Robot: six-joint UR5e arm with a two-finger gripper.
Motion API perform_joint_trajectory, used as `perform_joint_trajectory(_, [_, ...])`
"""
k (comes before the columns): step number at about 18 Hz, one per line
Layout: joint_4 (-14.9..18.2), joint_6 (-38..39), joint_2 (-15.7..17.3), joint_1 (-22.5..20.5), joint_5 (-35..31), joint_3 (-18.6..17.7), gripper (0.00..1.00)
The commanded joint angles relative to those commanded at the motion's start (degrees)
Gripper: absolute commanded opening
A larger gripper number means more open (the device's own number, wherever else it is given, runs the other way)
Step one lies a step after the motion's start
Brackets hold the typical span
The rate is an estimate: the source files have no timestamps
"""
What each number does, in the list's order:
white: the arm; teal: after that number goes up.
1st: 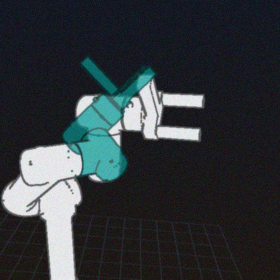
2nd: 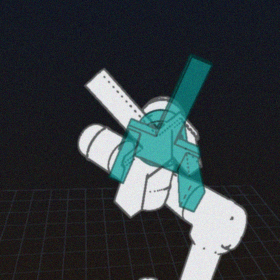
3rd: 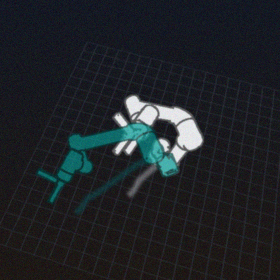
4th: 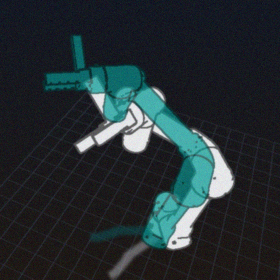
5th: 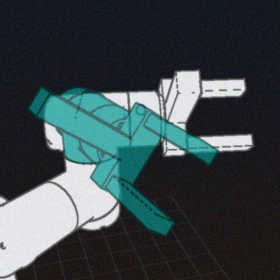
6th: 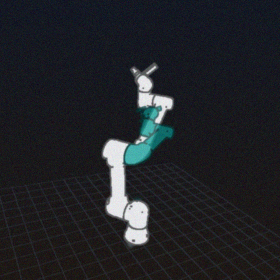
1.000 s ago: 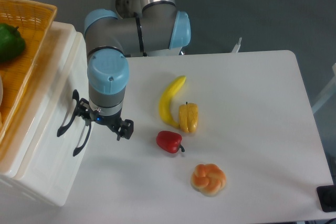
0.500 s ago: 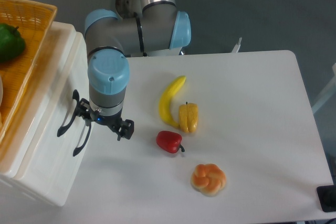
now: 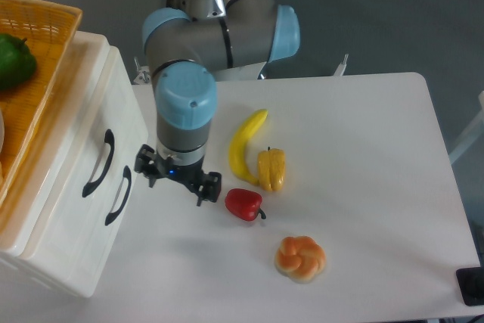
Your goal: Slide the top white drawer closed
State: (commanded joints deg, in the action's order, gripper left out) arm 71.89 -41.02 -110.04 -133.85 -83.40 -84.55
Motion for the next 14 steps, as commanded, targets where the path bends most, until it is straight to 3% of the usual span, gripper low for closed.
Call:
perform_joint_trajectory(8, [1.22,-19.77,1.32,-8.61,-7.03,-0.44,1.00])
perform_joint_trajectory(14, [2.64,-34.28,2.38,-16.96,-7.12,-0.44,1.00])
